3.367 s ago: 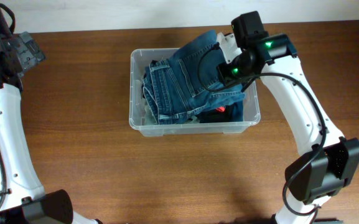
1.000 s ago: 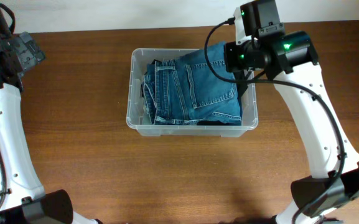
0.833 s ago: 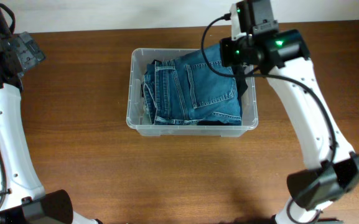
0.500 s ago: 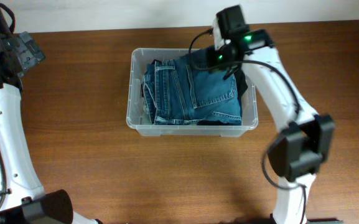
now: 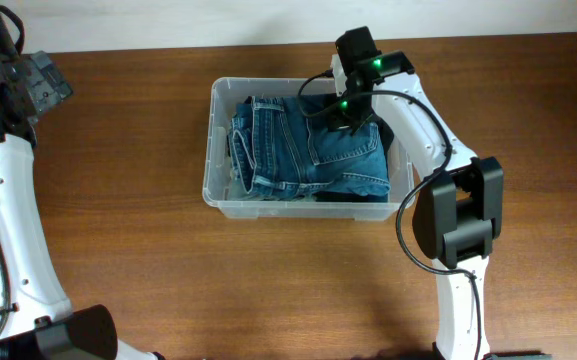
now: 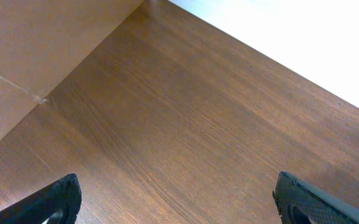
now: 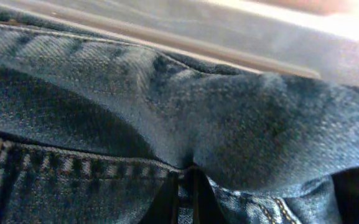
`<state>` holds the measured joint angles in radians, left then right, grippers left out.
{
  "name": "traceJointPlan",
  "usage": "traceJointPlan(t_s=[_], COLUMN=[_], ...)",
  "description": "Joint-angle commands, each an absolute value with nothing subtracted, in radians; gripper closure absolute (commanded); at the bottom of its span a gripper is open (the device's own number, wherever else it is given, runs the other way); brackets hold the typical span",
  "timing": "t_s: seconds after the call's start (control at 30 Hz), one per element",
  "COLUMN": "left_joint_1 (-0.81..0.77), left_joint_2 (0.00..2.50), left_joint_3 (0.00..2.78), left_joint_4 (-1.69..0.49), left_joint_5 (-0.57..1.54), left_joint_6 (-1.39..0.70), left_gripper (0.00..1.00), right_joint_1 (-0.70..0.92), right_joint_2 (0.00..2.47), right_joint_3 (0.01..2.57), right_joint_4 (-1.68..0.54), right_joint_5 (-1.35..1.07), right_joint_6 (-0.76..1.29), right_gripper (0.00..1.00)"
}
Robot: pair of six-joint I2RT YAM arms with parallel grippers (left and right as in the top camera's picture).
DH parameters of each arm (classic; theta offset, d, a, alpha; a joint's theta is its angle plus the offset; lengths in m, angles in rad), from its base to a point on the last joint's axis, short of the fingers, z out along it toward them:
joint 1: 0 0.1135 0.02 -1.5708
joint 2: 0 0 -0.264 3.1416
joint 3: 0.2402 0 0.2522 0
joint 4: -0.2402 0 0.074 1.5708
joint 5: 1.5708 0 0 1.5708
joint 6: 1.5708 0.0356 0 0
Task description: Pack container
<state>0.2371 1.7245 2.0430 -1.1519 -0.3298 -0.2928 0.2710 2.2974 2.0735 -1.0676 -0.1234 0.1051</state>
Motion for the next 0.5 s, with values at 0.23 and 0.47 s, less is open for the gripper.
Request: traceJointPlan(t_s=[0.23,0.47], left_joint_1=[0.239,0.239], left_joint_2=[1.713,1.713], left_joint_3=[2.045,2.045], left_joint_4=[-1.15,-1.15], left_joint_5=[-0.334,-0.334], left_joint_6=[-0.302,-0.302], left_gripper=[0.01,0.01], right_joint_1=[0.315,0.348], right_joint_2=[2.084,1.991], right_joint_3=[2.35,2.365], right_joint_4=[-1.301,-1.383], right_joint_5=[-0.181,-0.181], right_joint_6=[0.114,0.115], right_gripper=[0.96,0.96])
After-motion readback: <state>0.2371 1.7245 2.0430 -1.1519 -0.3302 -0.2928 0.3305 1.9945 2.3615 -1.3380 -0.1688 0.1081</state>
